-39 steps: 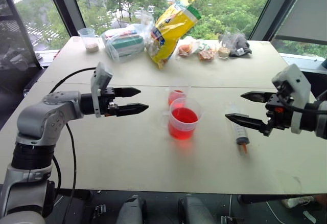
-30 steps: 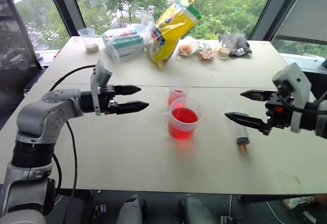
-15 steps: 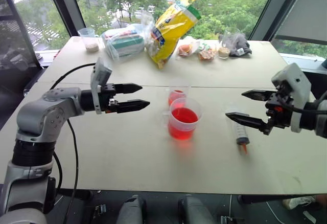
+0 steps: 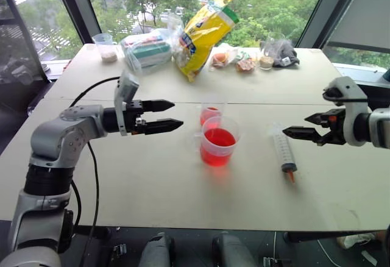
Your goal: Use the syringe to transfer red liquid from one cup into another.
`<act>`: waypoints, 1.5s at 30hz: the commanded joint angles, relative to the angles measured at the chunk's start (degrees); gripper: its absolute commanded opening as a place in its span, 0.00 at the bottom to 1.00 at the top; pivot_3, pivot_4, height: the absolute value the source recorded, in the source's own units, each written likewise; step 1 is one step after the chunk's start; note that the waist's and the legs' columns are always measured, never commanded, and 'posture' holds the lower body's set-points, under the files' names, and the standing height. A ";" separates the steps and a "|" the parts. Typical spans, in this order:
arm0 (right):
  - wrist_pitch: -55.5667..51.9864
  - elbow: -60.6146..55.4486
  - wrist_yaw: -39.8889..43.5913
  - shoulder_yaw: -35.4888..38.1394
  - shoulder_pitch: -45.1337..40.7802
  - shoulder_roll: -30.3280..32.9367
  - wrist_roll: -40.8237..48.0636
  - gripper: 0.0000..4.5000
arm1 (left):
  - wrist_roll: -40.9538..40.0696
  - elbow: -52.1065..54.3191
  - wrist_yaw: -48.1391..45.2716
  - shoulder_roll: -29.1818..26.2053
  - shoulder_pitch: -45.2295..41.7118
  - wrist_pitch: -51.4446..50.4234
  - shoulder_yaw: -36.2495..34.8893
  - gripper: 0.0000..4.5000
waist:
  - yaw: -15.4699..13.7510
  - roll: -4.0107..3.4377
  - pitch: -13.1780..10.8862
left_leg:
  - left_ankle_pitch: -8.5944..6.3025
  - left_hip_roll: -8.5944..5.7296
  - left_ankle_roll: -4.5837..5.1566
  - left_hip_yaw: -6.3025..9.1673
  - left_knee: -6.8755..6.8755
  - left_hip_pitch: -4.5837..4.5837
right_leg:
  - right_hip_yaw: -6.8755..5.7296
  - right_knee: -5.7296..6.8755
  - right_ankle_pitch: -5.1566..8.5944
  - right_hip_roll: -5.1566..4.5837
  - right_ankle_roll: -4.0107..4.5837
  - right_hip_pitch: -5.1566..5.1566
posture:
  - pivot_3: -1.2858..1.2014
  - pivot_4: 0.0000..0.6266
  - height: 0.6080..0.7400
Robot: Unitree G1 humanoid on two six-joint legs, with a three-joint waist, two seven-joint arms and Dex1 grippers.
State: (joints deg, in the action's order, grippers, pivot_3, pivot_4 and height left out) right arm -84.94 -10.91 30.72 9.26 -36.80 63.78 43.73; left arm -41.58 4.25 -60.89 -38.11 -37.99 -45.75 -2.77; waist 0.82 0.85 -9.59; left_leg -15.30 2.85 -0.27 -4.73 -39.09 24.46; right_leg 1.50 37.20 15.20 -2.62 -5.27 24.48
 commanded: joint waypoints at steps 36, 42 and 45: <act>-1.73 36.36 2.28 -23.67 -23.76 -18.39 -20.48 0.33 | 5.85 0.69 -8.56 -1.20 -0.19 6.24 4.53 0.98 | 0.12 -0.02 0.00 | -0.02 0.00 0.04 -0.06 0.07 0.07 | -0.02 0.05 -0.13 0.03 -0.23 0.09 | 0.52 0.24 1.00; 7.86 20.70 4.18 -7.81 -25.46 -17.69 -15.81 0.33 | 5.60 -0.42 -7.59 -0.64 -1.12 6.06 3.43 0.98 | -0.04 -0.09 -0.04 | -0.03 -0.01 0.04 -0.07 0.08 0.12 | -0.02 0.05 -0.13 0.01 -0.24 0.15 | 0.52 0.24 1.00; 11.13 9.82 2.29 4.00 -24.97 -21.84 -10.88 0.33 | 5.26 -0.83 -7.39 -0.46 -1.67 5.68 3.38 0.98 | 0.01 -0.08 -0.04 | -0.03 0.01 0.04 -0.06 0.14 0.13 | -0.02 0.05 -0.13 0.04 -0.24 0.18 | 0.52 0.24 1.00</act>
State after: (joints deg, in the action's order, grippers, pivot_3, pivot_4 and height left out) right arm -76.28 5.85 33.83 6.65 -60.59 43.22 29.60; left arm -35.58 2.75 -68.38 -38.32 -38.38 -40.49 2.38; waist 0.83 0.77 -9.63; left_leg -15.33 2.86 -0.23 -4.78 -38.94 24.59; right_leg 1.48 37.25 15.07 -2.57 -5.51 24.66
